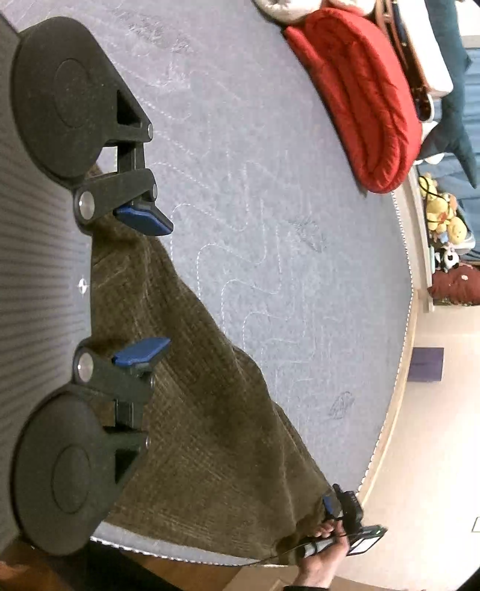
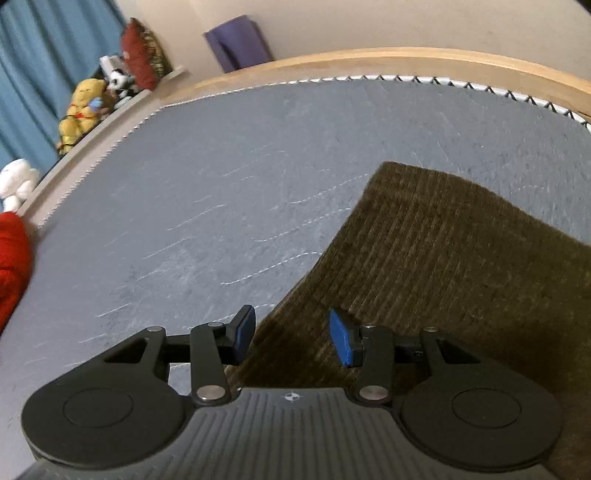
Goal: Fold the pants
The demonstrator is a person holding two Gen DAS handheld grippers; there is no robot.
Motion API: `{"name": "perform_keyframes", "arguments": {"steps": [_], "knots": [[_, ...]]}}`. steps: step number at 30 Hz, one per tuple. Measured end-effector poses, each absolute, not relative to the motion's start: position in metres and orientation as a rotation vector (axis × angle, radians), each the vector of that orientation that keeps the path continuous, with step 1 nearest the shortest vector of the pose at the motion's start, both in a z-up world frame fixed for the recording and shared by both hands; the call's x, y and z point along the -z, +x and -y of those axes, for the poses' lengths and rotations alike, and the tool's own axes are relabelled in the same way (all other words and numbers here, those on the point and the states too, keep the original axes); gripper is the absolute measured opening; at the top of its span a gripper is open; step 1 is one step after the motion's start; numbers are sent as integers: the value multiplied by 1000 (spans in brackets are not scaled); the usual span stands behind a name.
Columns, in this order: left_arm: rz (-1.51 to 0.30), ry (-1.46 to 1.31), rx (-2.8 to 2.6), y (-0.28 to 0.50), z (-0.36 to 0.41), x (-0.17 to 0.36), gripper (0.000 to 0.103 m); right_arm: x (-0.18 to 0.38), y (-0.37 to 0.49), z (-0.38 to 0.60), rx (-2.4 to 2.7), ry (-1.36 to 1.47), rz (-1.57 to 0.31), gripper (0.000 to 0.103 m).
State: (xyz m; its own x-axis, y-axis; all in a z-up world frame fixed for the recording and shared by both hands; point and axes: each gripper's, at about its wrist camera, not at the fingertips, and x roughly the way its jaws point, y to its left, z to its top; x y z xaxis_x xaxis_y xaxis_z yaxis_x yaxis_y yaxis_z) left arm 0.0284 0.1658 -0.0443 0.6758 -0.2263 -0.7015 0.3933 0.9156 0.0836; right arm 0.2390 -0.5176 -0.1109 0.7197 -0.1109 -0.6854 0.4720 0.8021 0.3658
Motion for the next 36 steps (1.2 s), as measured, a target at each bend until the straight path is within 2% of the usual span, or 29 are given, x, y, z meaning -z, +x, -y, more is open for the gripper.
{"name": "perform_keyframes", "arguments": {"steps": [2,4,6,11,13,16,17,18,19,20,24,28,32,36], "knots": [[-742,260,363,28,-161,46,67,107,248,512,375,504,-700,45],[-737,276,376,29,-160,47,67,108,258,506,442,440,-718,23],[-740,277,382,33,-156,51,66,109,262,504,471,425,-719,9],[-738,239,392,34,-158,54,65,89,259,521,541,514,-528,6],[-744,225,398,35,-160,55,60,100,267,528,546,542,-571,3],[-786,243,386,37,-164,60,48,113,272,527,515,512,-618,5],[-837,259,361,41,-167,67,38,109,272,526,506,490,-621,11],[-896,278,318,45,-173,75,30,104,271,525,495,488,-610,22],[-952,306,268,49,-179,85,29,99,267,525,486,488,-590,33],[-976,315,254,49,-186,91,29,93,259,525,486,479,-564,50],[-986,165,225,49,-205,80,18,75,250,518,450,453,-526,52],[-907,41,209,37,-227,53,18,53,226,505,351,411,-512,52],[-982,213,216,11,-228,63,16,30,218,478,270,295,-488,61],[-1009,214,201,-11,-234,65,15,14,207,467,226,261,-489,61]]}}
